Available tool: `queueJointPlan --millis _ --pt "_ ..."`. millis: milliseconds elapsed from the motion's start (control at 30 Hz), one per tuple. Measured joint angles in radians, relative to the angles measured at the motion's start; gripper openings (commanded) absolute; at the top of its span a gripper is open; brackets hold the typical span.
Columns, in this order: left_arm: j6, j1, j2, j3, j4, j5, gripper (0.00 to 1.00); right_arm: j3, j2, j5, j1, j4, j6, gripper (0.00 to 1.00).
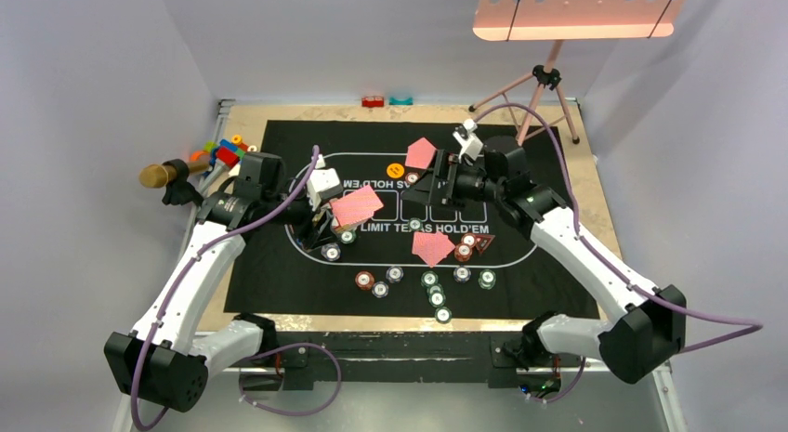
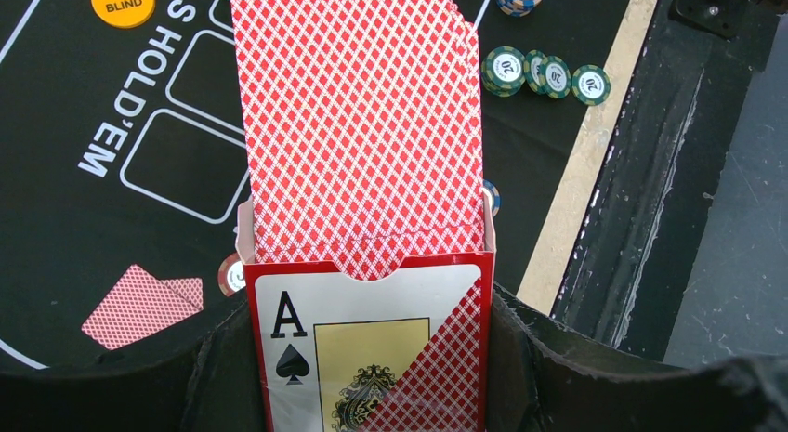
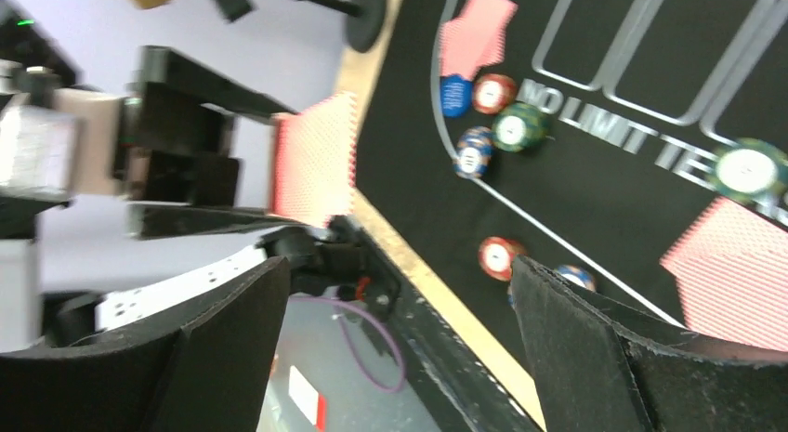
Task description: Distribute texas hold em gaming equipment
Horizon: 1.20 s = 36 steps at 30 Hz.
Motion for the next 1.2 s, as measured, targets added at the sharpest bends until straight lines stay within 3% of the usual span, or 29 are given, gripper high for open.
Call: queueJointPlan --millis 167,700,900,1200 --pt "0.0 0.0 0.0 0.0 0.0 0.006 0.0 0.023 0.069 -0.083 0.037 0.175 0.107 0.95" --pt "0.0 0.0 -0.002 0.0 0.0 0.007 0.0 0.234 0.386 -0.079 0.21 0.2 0.142 0.98" --pt "0.0 0.0 -0.004 0.0 0.0 0.006 0.0 0.239 0.407 -0.079 0.216 0.187 0.14 0.7" --pt "0.0 0.0 -0.004 0.0 -0.003 0.006 0.0 0.239 0.409 -0.079 0.216 0.148 0.136 0.59"
